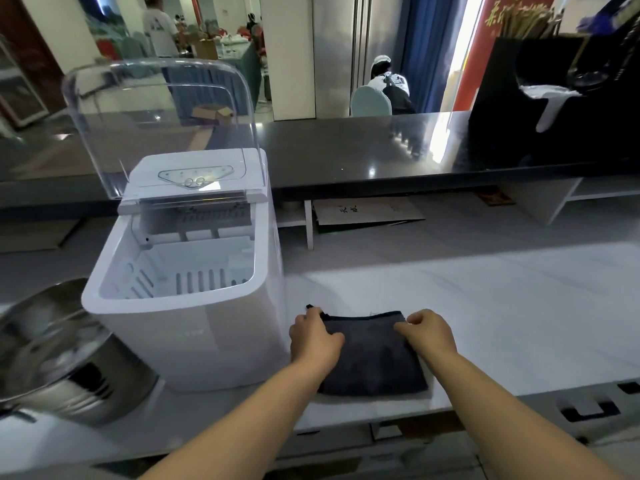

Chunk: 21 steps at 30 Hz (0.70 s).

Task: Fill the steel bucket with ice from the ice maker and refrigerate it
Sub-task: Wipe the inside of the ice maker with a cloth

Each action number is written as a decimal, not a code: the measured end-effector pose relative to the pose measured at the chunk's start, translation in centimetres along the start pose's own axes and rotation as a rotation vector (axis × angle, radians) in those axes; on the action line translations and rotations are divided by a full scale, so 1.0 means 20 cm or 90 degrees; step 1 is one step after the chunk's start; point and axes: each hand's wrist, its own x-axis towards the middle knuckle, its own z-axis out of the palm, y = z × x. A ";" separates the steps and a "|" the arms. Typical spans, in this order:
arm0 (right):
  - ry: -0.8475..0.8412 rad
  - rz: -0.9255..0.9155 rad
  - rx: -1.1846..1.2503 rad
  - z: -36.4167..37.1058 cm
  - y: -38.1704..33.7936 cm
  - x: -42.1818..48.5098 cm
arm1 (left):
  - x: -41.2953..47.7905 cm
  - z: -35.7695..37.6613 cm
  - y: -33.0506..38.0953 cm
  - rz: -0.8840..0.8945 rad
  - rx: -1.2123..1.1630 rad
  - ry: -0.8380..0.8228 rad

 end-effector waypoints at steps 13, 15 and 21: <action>-0.109 -0.177 0.208 -0.01 -0.65 -0.20 | -0.34 -0.57 0.29 0.331 -0.386 0.029; -0.110 -0.204 0.229 -0.01 -0.78 -0.25 | -0.36 -0.74 0.28 0.358 -0.429 0.077; -0.085 -0.284 0.282 0.02 -1.18 -0.36 | -0.25 -1.27 0.12 0.296 -0.532 0.243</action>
